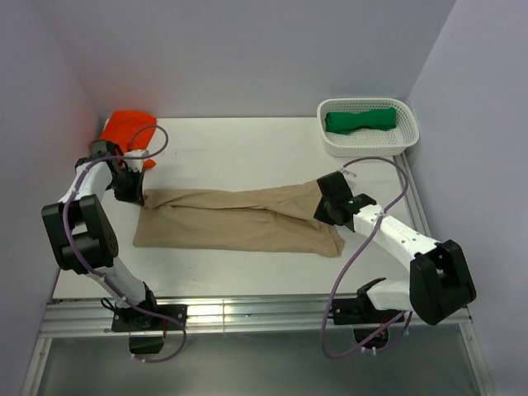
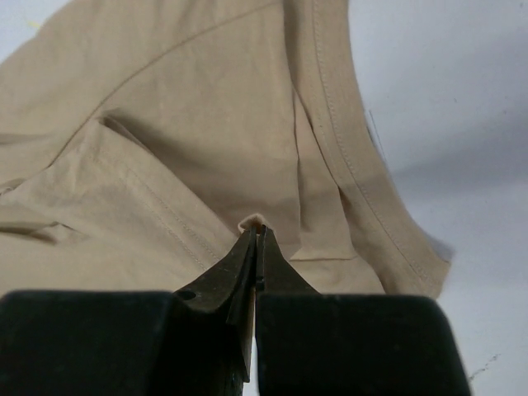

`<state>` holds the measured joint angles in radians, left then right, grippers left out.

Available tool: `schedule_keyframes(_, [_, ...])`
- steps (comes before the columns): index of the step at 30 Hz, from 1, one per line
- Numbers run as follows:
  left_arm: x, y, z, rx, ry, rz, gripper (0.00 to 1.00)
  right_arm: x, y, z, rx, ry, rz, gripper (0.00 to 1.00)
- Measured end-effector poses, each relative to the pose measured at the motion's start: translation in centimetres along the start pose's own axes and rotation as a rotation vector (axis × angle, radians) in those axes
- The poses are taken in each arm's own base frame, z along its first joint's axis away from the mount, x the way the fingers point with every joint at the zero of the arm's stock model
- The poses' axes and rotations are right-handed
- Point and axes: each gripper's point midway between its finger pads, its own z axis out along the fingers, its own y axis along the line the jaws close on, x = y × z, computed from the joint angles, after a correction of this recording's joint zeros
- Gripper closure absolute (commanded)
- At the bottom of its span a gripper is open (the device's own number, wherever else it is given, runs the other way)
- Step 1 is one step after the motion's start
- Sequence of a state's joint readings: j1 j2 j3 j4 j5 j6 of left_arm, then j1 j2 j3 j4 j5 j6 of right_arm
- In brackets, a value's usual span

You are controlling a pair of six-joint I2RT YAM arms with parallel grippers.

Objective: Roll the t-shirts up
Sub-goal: Fold the tshirt

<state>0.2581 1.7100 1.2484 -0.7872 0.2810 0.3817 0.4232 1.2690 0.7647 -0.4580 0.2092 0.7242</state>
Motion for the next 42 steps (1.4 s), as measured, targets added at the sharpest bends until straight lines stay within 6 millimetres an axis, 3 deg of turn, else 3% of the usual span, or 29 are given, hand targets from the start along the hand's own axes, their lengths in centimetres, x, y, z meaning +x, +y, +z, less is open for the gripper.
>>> schedule_keyframes(5, [0.4,1.0,-0.3,-0.011,-0.001,-0.027,1.0,0.6,-0.6,0.3,0.021,0.011,0.015,1.0])
schedule_keyframes(6, [0.5,1.1,-0.4,-0.012,-0.001,-0.032,0.95,0.6,-0.6,0.3,0.022,0.01,0.017,1.0])
schedule_keyframes(10, [0.4,1.1,-0.6,0.001,-0.003,-0.022,0.59,0.8,-0.7,0.7,0.033,0.019,0.018,1.0])
schedule_keyframes(15, [0.1,0.3,-0.8,0.047,-0.017,-0.023,0.5,1.4,-1.0,1.2,0.051,0.04,0.014,1.0])
schedule_keyframes(23, [-0.6,-0.5,-0.5,0.081,-0.028,-0.011,0.52,1.3,-0.8,1.6,0.047,0.039,0.016,1.0])
schedule_keyframes(37, [-1.4,-0.9,2.8,0.086,-0.012,0.006,0.64,1.5,-0.4,2.2,0.034,0.049,0.016,1.0])
schedule_keyframes(41, [-1.5,-0.9,2.9,0.076,-0.011,0.009,0.78,1.5,-0.3,2.2,0.033,0.048,0.017,1.0])
schedule_keyframes(42, [-1.5,-0.8,2.9,0.07,-0.012,0.01,0.88,1.5,-0.3,2.2,0.033,0.048,0.016,1.0])
